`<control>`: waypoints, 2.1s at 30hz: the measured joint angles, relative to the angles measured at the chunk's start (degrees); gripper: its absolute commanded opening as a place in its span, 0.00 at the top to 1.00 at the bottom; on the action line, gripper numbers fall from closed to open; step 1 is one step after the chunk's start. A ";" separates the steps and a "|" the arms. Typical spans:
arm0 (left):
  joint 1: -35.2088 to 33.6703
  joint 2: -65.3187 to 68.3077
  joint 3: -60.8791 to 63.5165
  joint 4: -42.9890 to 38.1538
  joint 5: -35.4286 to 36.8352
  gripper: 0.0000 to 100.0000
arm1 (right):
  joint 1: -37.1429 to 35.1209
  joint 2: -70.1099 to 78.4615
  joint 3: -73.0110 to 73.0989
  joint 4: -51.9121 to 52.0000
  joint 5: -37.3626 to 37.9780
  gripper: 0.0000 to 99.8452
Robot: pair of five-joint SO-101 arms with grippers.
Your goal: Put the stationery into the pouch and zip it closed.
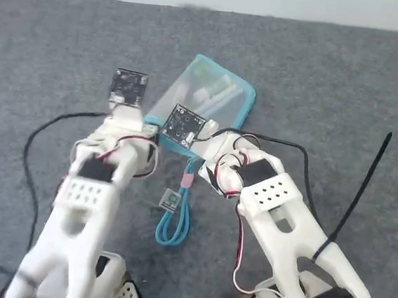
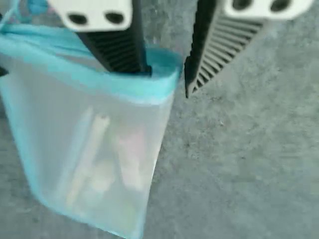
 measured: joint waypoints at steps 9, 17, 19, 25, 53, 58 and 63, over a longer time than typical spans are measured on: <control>-3.16 -28.48 2.55 13.36 -4.92 0.87 | 0.18 0.09 -0.18 1.85 -2.64 0.99; -0.88 -29.98 2.55 15.74 -5.01 0.87 | 4.04 0.09 -12.48 11.25 -7.65 0.99; 3.43 -29.98 2.55 17.49 -6.51 0.87 | 4.22 0.09 -15.74 14.07 -8.79 0.99; 10.37 -29.98 6.95 16.35 -7.74 0.77 | 4.66 0.09 -19.16 19.25 -10.99 0.99; 15.30 -29.98 13.45 7.91 -6.15 0.84 | -5.01 -7.74 -23.12 34.29 -14.51 0.99; 15.21 -29.89 13.45 7.91 -6.15 0.95 | -5.63 -7.91 -18.46 29.98 -14.51 0.99; 15.21 -29.89 13.54 7.91 -6.15 0.99 | -5.63 -8.44 -15.30 26.90 -14.51 0.99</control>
